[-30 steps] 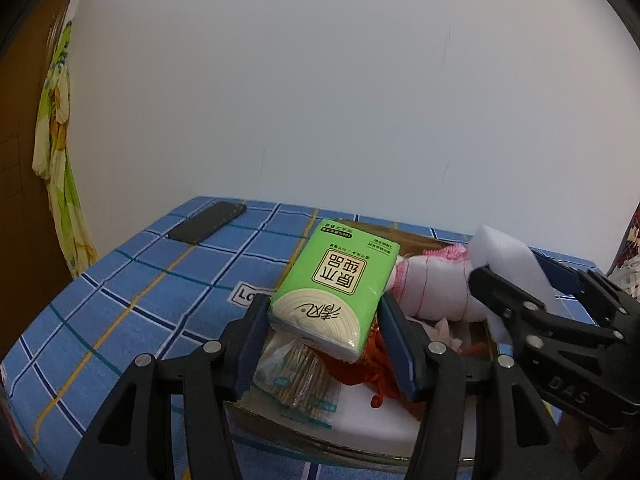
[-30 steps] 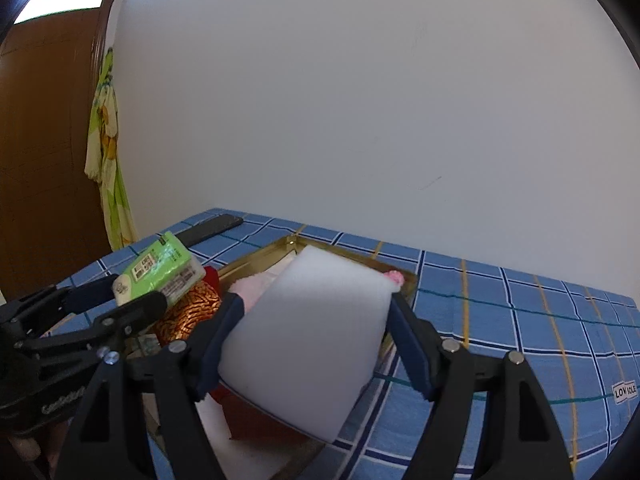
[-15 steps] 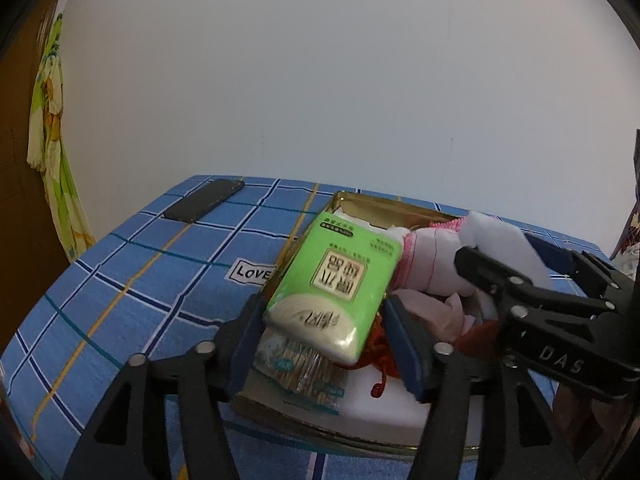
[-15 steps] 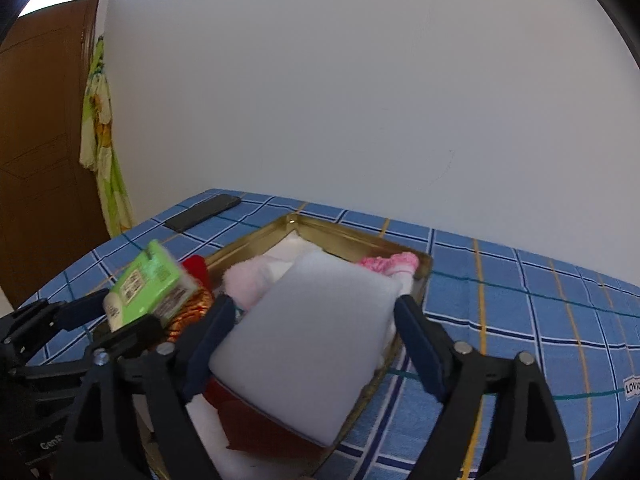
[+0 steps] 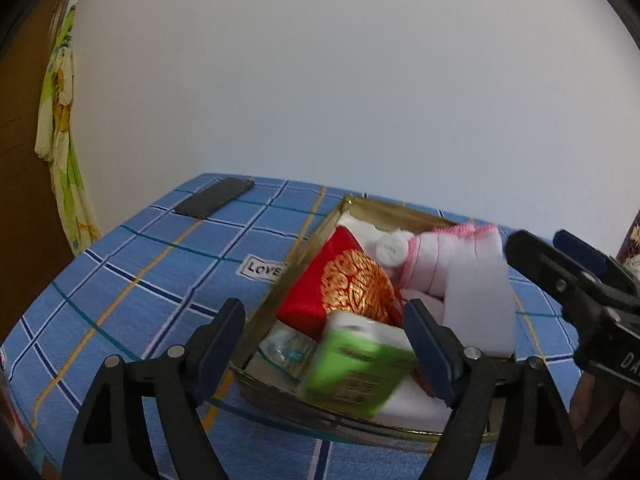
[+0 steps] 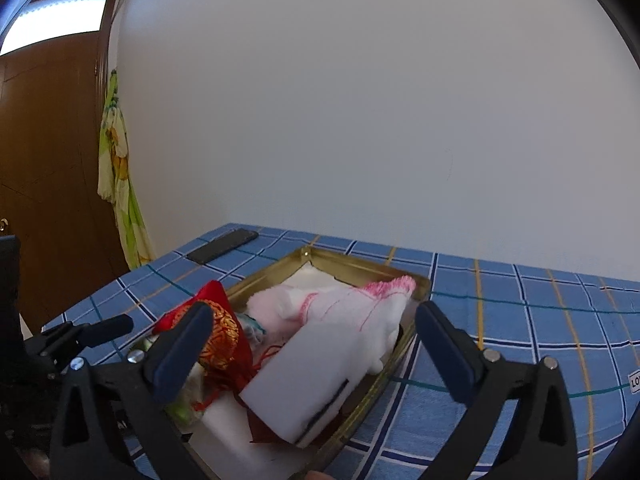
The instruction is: Organize soft objects
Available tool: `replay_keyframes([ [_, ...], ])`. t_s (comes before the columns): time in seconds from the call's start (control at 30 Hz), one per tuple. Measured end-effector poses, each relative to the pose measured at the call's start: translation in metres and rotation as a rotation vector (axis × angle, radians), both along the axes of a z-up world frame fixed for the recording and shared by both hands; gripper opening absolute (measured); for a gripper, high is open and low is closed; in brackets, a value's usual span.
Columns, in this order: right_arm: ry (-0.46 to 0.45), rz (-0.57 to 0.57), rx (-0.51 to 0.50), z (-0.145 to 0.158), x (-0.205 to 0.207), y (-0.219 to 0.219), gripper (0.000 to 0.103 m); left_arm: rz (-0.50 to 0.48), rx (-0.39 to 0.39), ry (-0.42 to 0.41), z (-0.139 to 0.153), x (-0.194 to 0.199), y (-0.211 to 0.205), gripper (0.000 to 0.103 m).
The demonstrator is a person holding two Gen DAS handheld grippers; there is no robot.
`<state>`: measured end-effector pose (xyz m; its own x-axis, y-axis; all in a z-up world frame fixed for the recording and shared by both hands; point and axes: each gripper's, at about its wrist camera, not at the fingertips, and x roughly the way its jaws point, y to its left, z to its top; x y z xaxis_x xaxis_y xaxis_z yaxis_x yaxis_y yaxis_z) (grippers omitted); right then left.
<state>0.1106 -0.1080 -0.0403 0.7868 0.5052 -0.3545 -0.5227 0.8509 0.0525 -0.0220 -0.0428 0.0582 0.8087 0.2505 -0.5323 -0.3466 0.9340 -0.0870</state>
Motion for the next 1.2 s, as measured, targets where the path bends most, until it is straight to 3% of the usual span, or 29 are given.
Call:
replay_keyframes([
  [0.77, -0.022, -0.046, 0.037, 0.003, -0.024, -0.026, 0.103, 0.052, 0.019, -0.007, 0.017, -0.014, 0.003, 0.085],
  [1.2, -0.046, -0.047, 0.017, 0.004, -0.039, -0.025, 0.103, 0.051, 0.025, -0.011, 0.02, -0.018, 0.002, 0.092],
])
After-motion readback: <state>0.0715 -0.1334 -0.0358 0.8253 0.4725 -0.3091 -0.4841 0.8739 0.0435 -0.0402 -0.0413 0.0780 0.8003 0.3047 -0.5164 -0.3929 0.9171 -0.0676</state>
